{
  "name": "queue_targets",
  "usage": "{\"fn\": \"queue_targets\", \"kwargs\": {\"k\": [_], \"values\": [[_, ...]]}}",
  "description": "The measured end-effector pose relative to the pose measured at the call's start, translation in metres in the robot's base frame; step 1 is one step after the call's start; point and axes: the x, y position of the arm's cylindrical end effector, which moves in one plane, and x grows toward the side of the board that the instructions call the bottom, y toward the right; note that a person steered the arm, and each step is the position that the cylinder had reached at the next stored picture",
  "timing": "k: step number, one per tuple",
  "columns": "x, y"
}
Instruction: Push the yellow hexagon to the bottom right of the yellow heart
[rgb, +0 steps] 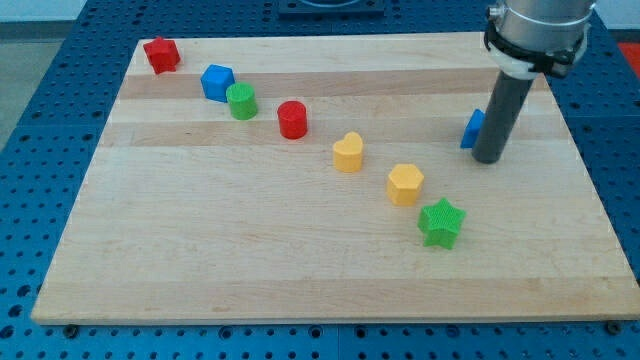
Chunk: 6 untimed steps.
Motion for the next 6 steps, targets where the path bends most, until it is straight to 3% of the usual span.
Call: {"fn": "queue_targets", "kwargs": {"k": [2,3,4,6], "values": [[0.093,0.014],[0.154,-0.007],[0.157,-0.078],[0.074,-0.099]]}}
